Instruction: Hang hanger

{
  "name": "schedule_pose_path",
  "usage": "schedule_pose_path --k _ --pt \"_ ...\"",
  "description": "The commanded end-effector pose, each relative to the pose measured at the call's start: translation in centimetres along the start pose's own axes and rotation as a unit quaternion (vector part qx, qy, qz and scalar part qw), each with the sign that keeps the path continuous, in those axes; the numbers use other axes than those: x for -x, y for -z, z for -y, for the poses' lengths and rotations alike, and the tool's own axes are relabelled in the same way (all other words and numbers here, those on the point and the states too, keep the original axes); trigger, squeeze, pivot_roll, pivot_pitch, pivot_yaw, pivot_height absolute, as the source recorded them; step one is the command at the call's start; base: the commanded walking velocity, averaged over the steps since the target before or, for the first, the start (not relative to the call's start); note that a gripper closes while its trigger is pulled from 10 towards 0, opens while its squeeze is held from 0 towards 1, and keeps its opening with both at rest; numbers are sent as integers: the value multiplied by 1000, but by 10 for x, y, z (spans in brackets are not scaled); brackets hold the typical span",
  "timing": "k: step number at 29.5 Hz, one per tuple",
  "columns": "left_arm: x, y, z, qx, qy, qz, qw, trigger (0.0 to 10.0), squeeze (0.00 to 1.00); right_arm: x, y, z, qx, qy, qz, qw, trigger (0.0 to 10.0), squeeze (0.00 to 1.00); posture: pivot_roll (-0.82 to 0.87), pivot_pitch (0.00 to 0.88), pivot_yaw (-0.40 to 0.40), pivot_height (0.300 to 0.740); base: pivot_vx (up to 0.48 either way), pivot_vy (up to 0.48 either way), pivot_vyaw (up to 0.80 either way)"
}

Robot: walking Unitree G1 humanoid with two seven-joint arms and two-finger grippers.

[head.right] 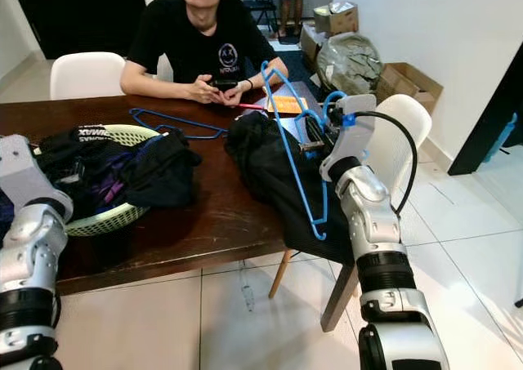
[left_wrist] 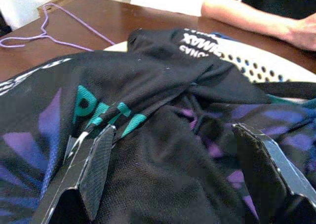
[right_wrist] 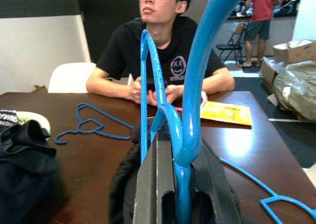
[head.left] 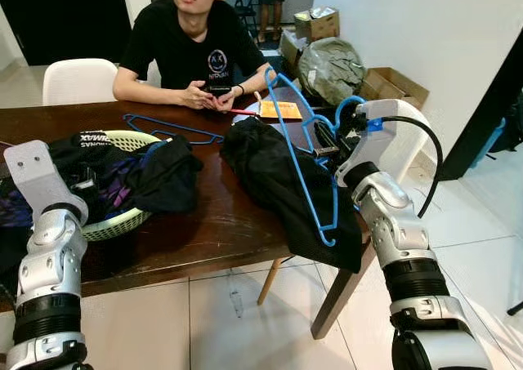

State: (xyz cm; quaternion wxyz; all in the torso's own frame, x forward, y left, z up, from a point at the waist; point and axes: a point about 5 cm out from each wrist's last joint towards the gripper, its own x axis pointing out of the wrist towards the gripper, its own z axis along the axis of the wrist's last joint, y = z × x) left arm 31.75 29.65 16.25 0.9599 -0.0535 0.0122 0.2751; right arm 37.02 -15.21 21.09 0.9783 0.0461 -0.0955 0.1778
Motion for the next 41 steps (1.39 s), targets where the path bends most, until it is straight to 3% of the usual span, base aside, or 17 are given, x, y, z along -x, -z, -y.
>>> schedule_pose_path --k 1,2,4,11,17,22,29,37,38,39,40,41 --pt "6 -1 -4 -42 -16 11 999 10000 0 1 11 -3 -6 -4 -23 1000 10000 0 77 0 -46 740 0 0 0" --pt "6 -1 -4 -42 -16 11 999 10000 0 1 11 -3 -6 -4 -23 1000 10000 0 77 0 -46 740 0 0 0" --pt "11 -10 -9 -90 -28 40 995 10000 0 2 14 -4 -7 -6 -27 1000 10000 0 82 0 -46 740 0 0 0" --pt "16 -20 -15 -129 -44 62 989 10000 0 2 14 -5 -7 -9 -28 1000 10000 0 83 0 -46 740 0 0 0" --pt "23 -40 -23 -158 -78 92 980 10000 0 2 15 -7 -7 -13 -30 999 10000 0 86 0 -46 740 0 0 0" --pt "25 -37 -27 -159 -86 83 980 10000 0 2 16 -8 -8 -15 -32 999 10000 0 92 0 -49 740 0 0 0" --pt "22 -8 -36 -120 -91 15 989 10000 0 2 15 -8 -8 -15 -31 999 10000 0 91 0 -49 740 0 0 0" --pt "18 -9 -36 -111 -90 3 990 10000 0 1 12 -6 -5 -13 -27 1000 10000 0 81 0 -49 740 0 0 0" --pt "16 -10 -36 -106 -86 4 991 2745 0 1 11 -6 -5 -13 -27 1000 10000 0 79 0 -51 740 0 0 0" --pt "16 -10 -36 -106 -86 4 991 2745 0 1 11 -6 -5 -13 -27 1000 10000 0 79 0 -51 740 0 0 0" --pt "15 -11 -35 -97 -80 8 992 0 0 1 11 -6 -4 -13 -26 1000 10000 0 77 0 -51 740 0 0 0" --pt "15 -11 -35 -97 -80 8 992 0 0 1 11 -6 -4 -13 -26 1000 10000 0 77 0 -51 740 0 0 0"
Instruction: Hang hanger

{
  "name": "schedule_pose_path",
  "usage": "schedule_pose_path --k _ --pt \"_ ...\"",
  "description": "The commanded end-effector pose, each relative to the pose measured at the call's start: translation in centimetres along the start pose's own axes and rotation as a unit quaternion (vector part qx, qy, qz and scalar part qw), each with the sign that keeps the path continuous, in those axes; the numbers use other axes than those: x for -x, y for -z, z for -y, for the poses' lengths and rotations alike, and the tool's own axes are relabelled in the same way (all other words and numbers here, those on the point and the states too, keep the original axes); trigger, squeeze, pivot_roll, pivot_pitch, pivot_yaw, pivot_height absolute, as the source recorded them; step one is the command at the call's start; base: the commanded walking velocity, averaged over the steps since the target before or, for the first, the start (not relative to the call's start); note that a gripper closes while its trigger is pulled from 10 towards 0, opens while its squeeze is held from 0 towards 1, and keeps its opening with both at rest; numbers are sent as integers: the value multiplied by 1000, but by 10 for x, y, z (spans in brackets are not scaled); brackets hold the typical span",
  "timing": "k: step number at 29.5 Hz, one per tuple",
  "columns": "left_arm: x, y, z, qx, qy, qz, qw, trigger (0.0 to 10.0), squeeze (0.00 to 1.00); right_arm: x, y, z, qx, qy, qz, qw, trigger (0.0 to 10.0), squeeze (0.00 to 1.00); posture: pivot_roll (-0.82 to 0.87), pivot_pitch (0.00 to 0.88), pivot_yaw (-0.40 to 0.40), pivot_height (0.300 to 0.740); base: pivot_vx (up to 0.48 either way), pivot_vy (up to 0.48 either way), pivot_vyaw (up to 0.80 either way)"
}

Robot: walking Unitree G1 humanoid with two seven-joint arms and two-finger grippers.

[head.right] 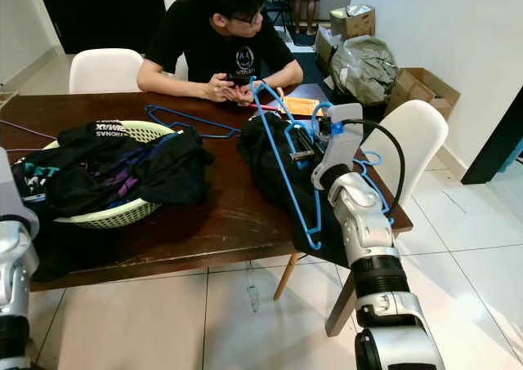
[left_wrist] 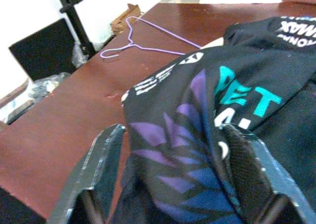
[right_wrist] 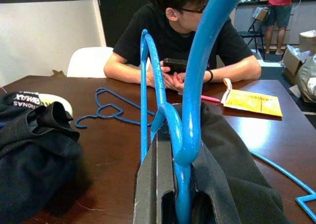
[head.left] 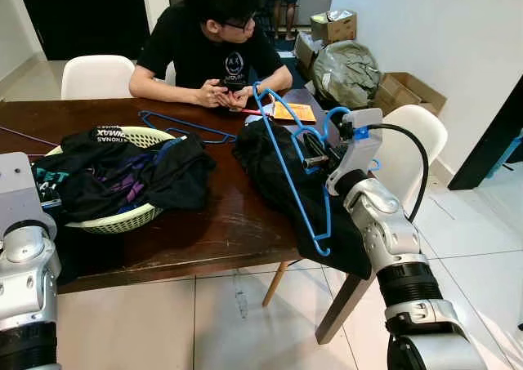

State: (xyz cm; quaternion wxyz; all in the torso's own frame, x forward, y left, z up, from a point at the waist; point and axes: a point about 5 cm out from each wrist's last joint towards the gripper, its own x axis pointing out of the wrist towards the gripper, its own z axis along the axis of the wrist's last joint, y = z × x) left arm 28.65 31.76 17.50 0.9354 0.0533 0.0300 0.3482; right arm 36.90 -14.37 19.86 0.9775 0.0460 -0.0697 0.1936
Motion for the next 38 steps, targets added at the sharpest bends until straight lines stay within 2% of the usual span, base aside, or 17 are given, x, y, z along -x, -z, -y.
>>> schedule_pose_path --k 1,13,20,21,23,24,25,26,27,29,30,31,32,33,35,37,38 --pt "-1 3 0 10 3 -7 1000 0 0 1 -2 1 3 1 -1 1000 10000 0 77 0 -51 740 0 0 0" --pt "-4 -5 1 20 11 16 1000 0 0 1 -3 1 4 1 2 1000 10000 0 75 0 -51 740 0 0 0" --pt "0 -65 18 34 65 153 985 0 0 0 -4 0 3 1 4 1000 10000 0 78 0 -50 740 0 0 0" --pt "0 -65 18 34 65 153 985 0 0 0 -4 0 3 1 4 1000 10000 0 78 0 -50 740 0 0 0" --pt "13 -101 38 50 124 230 964 0 0 0 -5 1 2 4 7 1000 10000 0 77 0 -50 740 0 0 0" --pt "25 -123 56 67 178 270 944 0 0 0 -6 3 2 9 9 1000 10000 0 77 0 -49 740 0 0 0" --pt "25 -123 56 67 178 270 944 0 0 0 -6 3 2 9 9 1000 10000 0 77 0 -49 740 0 0 0" --pt "44 -144 77 73 236 311 918 0 0 1 -8 7 3 16 12 1000 10000 0 77 0 -49 740 0 0 0" --pt "44 -144 77 73 236 311 918 0 0 1 -8 7 3 16 12 1000 10000 0 77 0 -49 740 0 0 0" --pt "88 -173 117 92 347 362 860 0 0 2 -14 17 3 39 22 999 10000 0 72 0 -41 740 0 0 0" --pt "88 -173 117 92 347 362 860 0 0 2 -14 17 3 39 22 999 10000 0 72 0 -41 740 0 0 0" --pt "106 -174 136 105 400 363 835 0 0 3 -18 25 2 55 29 998 10000 0 71 0 -40 740 0 0 0" --pt "106 -174 136 105 400 363 835 0 0 3 -18 25 2 55 29 998 10000 0 71 0 -40 740 0 0 0" --pt "118 -166 155 101 442 349 820 0 0 5 -22 33 2 74 35 997 10000 0 66 0 -32 740 0 0 0" --pt "118 -166 155 101 442 349 820 0 0 5 -22 33 2 74 35 997 10000 0 66 0 -32 740 0 0 0" --pt "132 -129 191 75 514 288 804 0 0 10 -26 46 9 103 39 994 10000 0 54 0 -23 740 0 0 0" --pt "132 -129 191 75 514 288 804 0 0 10 -26 46 9 103 39 994 10000 0 54 0 -23 740 0 0 0"
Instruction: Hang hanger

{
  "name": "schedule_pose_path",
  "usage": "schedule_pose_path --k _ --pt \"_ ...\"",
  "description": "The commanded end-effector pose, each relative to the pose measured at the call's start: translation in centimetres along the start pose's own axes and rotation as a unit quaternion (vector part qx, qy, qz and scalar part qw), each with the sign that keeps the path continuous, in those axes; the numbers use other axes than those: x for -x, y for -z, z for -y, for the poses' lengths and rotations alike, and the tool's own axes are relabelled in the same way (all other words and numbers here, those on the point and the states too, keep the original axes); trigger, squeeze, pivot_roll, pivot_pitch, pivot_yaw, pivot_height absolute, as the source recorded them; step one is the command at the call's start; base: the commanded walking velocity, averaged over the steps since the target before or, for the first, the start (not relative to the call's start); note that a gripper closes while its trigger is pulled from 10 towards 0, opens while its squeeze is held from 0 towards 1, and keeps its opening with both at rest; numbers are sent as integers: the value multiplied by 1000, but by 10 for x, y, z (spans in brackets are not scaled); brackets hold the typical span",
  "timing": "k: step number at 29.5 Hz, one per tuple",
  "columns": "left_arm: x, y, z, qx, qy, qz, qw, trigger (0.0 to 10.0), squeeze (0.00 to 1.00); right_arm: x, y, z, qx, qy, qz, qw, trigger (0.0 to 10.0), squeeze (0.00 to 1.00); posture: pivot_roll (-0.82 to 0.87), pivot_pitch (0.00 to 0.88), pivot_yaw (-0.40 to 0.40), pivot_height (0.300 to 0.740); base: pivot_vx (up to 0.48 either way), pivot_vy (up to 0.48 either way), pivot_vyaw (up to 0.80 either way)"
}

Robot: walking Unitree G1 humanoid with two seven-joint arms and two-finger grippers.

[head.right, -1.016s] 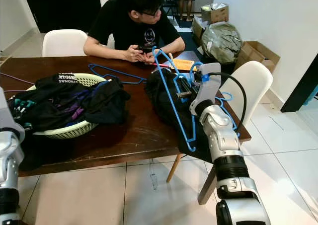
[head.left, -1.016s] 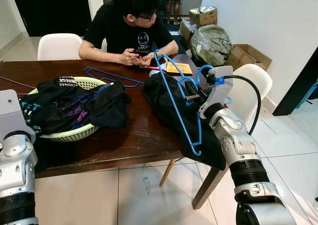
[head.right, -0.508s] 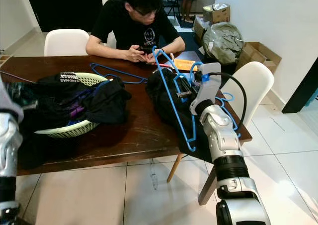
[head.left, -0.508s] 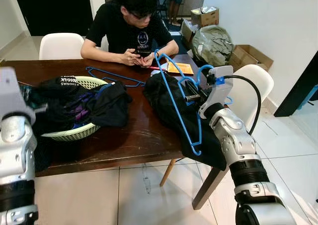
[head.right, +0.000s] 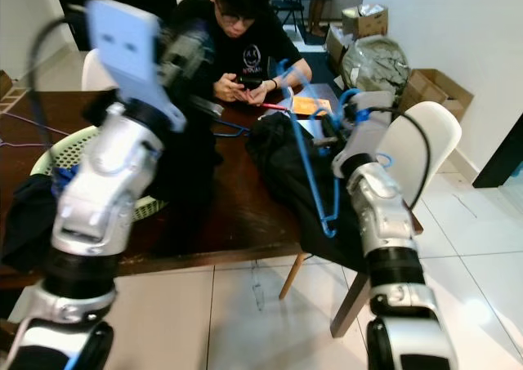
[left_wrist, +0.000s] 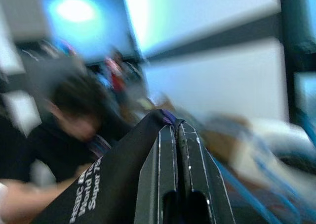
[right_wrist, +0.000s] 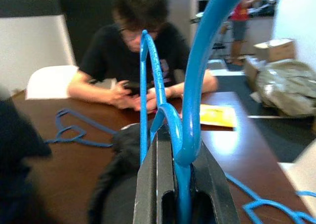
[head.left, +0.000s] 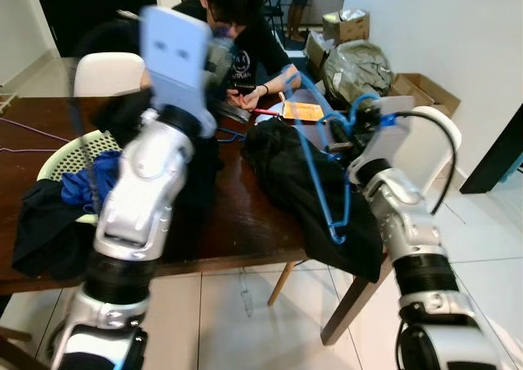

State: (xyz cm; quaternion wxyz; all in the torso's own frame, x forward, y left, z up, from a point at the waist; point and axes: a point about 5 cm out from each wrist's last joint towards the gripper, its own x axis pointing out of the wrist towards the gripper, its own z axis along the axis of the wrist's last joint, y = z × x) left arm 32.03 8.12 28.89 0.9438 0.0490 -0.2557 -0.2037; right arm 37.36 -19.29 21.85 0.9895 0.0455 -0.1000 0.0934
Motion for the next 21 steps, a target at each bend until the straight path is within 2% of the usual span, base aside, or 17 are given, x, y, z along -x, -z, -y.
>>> schedule_pose_path --k 1,2,3,6,7,8,10,11,12,13,18,19,20,21 --pt "5 29 16 -12 37 -53 998 0 0 0 -1 4 3 12 1 1000 10000 0 42 0 -14 740 0 0 0" --pt "5 29 16 -12 37 -53 998 0 0 0 -1 4 3 12 1 1000 10000 0 42 0 -14 740 0 0 0" --pt "13 49 25 -20 58 -95 994 0 0 2 2 6 8 17 -6 1000 10000 0 41 0 -11 740 0 0 0" --pt "13 49 25 -20 58 -95 994 0 0 2 2 6 8 17 -6 1000 10000 0 41 0 -11 740 0 0 0" --pt "22 68 30 -33 72 -144 986 0 0 4 5 6 13 17 -15 1000 10000 0 39 0 -9 740 0 0 0" --pt "33 83 32 -32 76 -184 979 3725 0 6 9 5 15 16 -23 999 10000 0 45 0 -9 740 0 0 0" --pt "33 83 32 -32 76 -184 979 3725 0 6 9 5 15 16 -23 999 10000 0 45 0 -9 740 0 0 0" --pt "43 93 33 -43 87 -217 971 6745 0 6 12 2 16 12 -29 999 10000 0 52 0 -13 740 0 0 0" --pt "43 93 33 -43 87 -217 971 6745 0 6 12 2 16 12 -29 999 10000 0 52 0 -13 740 0 0 0" --pt "50 98 33 -47 92 -233 967 10000 0 5 14 -1 16 9 -32 999 10000 0 58 0 -17 740 0 0 0" --pt "54 99 33 -64 113 -235 963 10000 0 2 16 -4 17 3 -36 999 10000 0 66 0 -21 740 0 0 0" --pt "55 98 32 -68 124 -231 963 10000 137 2 17 -5 17 1 -38 999 10000 0 67 0 -21 740 0 0 0" --pt "55 98 32 -68 124 -231 963 10000 137 2 17 -5 17 1 -38 999 10000 0 67 0 -21 740 0 0 0" --pt "57 96 33 -71 144 -230 960 10000 1000 2 19 -6 18 1 -41 999 10000 0 70 0 -22 740 0 0 0"
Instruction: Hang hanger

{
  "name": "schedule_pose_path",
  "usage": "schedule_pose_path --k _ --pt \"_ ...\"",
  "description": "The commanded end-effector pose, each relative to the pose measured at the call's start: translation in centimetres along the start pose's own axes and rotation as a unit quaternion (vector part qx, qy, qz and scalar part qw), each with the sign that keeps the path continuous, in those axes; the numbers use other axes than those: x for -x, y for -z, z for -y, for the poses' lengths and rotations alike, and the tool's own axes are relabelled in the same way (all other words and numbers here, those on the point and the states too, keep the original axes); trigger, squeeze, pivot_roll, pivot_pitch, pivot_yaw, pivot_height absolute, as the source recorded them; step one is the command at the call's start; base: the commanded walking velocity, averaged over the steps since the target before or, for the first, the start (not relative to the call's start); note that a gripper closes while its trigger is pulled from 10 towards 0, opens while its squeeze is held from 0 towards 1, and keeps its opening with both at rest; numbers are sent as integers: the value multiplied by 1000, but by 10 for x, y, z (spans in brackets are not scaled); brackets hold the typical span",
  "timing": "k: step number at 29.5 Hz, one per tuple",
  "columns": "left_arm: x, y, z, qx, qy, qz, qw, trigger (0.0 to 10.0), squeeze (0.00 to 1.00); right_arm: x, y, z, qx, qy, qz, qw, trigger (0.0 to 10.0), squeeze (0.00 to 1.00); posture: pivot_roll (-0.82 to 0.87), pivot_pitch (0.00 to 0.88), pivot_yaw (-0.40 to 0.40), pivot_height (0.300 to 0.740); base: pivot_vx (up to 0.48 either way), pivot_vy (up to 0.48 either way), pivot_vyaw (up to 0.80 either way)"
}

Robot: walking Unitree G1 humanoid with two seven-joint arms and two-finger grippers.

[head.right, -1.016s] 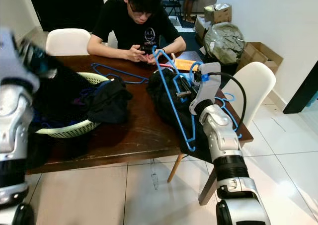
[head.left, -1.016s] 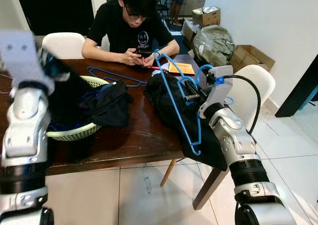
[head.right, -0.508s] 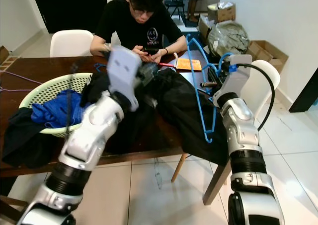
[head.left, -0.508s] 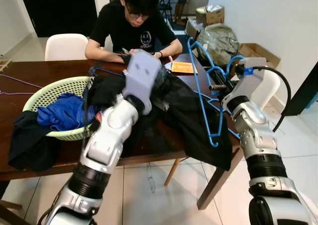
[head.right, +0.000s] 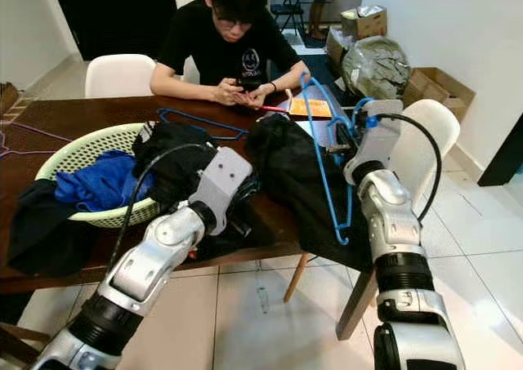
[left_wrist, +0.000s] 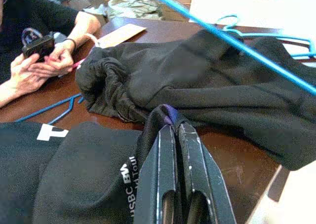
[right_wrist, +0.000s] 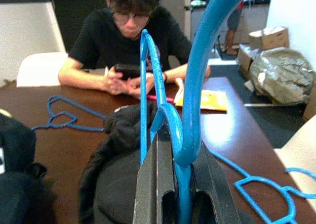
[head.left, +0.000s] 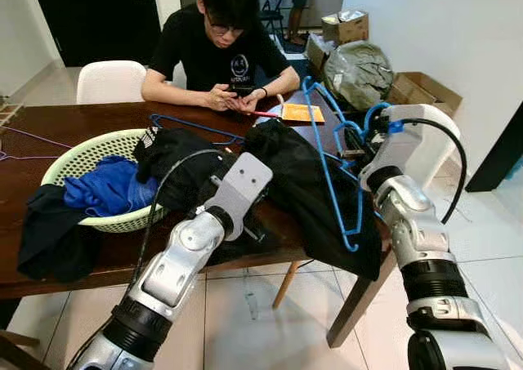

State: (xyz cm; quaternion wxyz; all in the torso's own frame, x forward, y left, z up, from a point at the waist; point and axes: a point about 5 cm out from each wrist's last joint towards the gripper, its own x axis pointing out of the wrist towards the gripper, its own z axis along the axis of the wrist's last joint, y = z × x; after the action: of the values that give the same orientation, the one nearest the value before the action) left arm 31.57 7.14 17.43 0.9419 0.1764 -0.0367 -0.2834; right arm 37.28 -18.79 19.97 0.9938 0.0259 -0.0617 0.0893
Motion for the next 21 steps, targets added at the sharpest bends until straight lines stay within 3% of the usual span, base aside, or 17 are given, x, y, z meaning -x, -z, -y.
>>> schedule_pose_path --k 1,6,8,10,11,12,14,15,16,17,18,20,21 --pt "4 1 1 -21 21 -3 1000 10000 1000 -2 0 -2 2 -3 -1 1000 10000 0 70 0 -22 740 0 0 0" --pt "15 -1 7 -28 91 9 995 10000 1000 -2 3 -2 5 0 -5 1000 10000 0 68 0 -17 740 0 0 0" --pt "15 -1 7 -28 91 9 995 10000 1000 -2 3 -2 5 0 -5 1000 10000 0 68 0 -17 740 0 0 0" --pt "38 -18 15 33 194 42 979 10000 1000 -1 3 1 8 4 -6 1000 10000 0 65 0 -12 740 0 0 0" --pt "38 -18 15 33 194 42 979 10000 1000 -1 3 1 8 4 -6 1000 10000 0 65 0 -12 740 0 0 0" --pt "49 -25 16 56 228 52 971 10000 1000 0 3 1 9 6 -6 1000 10000 0 65 0 -12 740 0 0 0" --pt "49 -25 16 56 228 52 971 10000 1000 0 3 1 9 6 -6 1000 10000 0 65 0 -12 740 0 0 0" --pt "58 -26 11 52 229 43 971 10000 1000 0 3 2 11 7 -6 1000 10000 0 69 0 -6 740 0 0 0" --pt "62 -20 -3 41 184 16 982 10000 1000 1 4 3 11 9 -7 1000 10000 0 71 0 -6 740 0 0 0" --pt "62 -20 -3 41 184 16 982 10000 1000 1 4 3 11 9 -7 1000 10000 0 71 0 -6 740 0 0 0" --pt "61 -11 -24 40 93 -13 995 10000 1000 1 5 4 11 10 -8 1000 10000 0 77 0 -5 740 0 0 0" --pt "61 -11 -24 40 93 -13 995 10000 1000 1 5 4 11 10 -8 1000 10000 0 77 0 -5 740 0 0 0" --pt "62 1 -45 32 -5 -45 998 10000 1000 2 7 3 11 10 -9 1000 10000 0 82 0 -9 740 0 0 0"
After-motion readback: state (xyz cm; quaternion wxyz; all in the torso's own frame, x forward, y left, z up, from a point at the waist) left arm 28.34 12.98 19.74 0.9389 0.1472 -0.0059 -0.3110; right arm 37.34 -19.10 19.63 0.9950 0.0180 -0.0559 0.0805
